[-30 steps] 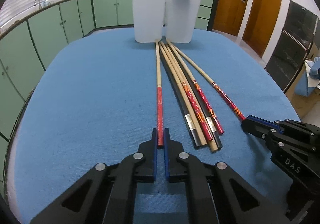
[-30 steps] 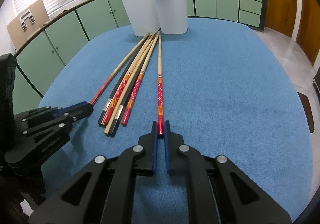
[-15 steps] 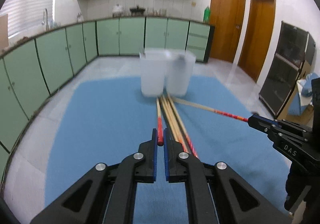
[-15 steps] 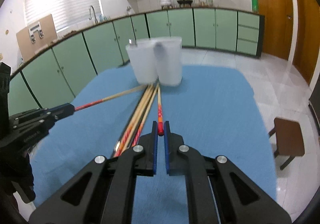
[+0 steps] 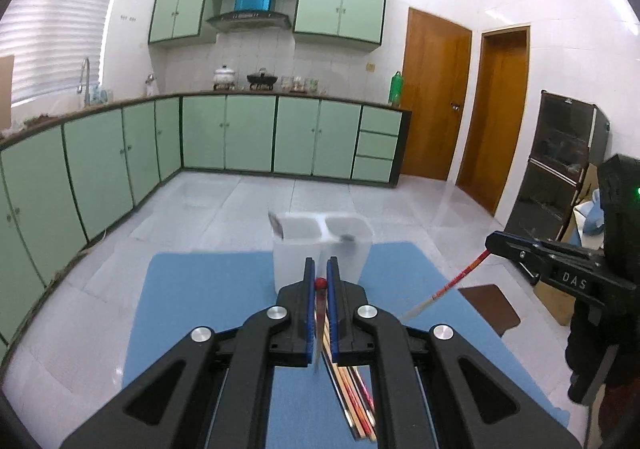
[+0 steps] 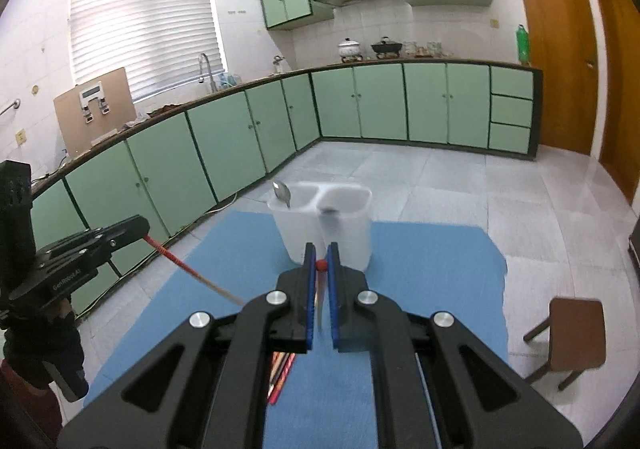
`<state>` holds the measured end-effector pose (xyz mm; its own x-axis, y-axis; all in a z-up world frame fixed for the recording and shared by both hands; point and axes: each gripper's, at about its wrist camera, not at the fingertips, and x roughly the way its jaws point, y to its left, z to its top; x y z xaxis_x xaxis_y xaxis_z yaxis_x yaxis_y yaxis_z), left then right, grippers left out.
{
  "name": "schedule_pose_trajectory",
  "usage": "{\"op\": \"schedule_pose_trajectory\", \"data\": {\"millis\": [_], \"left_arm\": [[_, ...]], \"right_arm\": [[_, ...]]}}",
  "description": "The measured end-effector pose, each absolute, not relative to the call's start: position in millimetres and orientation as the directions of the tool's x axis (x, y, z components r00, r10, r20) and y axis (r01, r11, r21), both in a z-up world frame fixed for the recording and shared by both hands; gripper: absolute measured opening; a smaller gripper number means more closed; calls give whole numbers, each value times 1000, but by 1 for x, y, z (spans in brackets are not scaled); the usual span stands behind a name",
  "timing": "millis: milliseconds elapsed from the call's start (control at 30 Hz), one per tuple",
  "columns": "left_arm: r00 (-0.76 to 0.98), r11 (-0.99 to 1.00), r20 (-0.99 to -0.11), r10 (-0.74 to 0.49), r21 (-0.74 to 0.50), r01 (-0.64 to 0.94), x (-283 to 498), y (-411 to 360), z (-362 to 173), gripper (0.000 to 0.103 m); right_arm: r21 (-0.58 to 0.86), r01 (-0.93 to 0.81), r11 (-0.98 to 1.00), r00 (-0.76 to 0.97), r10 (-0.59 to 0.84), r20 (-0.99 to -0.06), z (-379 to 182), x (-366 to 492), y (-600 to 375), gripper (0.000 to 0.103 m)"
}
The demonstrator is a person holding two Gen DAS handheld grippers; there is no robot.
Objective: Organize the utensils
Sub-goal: 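Lift the red chopstick with the right gripper and lower it into the holder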
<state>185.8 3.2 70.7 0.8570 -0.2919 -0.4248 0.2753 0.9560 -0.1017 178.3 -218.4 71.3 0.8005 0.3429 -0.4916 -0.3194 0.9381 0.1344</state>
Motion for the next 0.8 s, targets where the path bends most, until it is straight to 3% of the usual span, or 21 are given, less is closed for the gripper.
{"op": "schedule_pose_trajectory", "data": {"millis": [200, 567, 800], "left_arm": [[870, 945, -370, -326, -100, 312, 202, 2, 102, 5], [936, 950, -165, -310, -35, 309, 260, -15, 181, 5], [943, 958, -171, -285, -16, 286, 313, -36, 174, 5]], "right_arm": [[95, -361, 928, 814, 363, -453, 118, 198, -217, 5], [50, -346, 937, 890, 345, -297, 207, 263, -218, 5], [34, -293, 956, 909, 289, -301, 194, 319, -211, 5]]}}
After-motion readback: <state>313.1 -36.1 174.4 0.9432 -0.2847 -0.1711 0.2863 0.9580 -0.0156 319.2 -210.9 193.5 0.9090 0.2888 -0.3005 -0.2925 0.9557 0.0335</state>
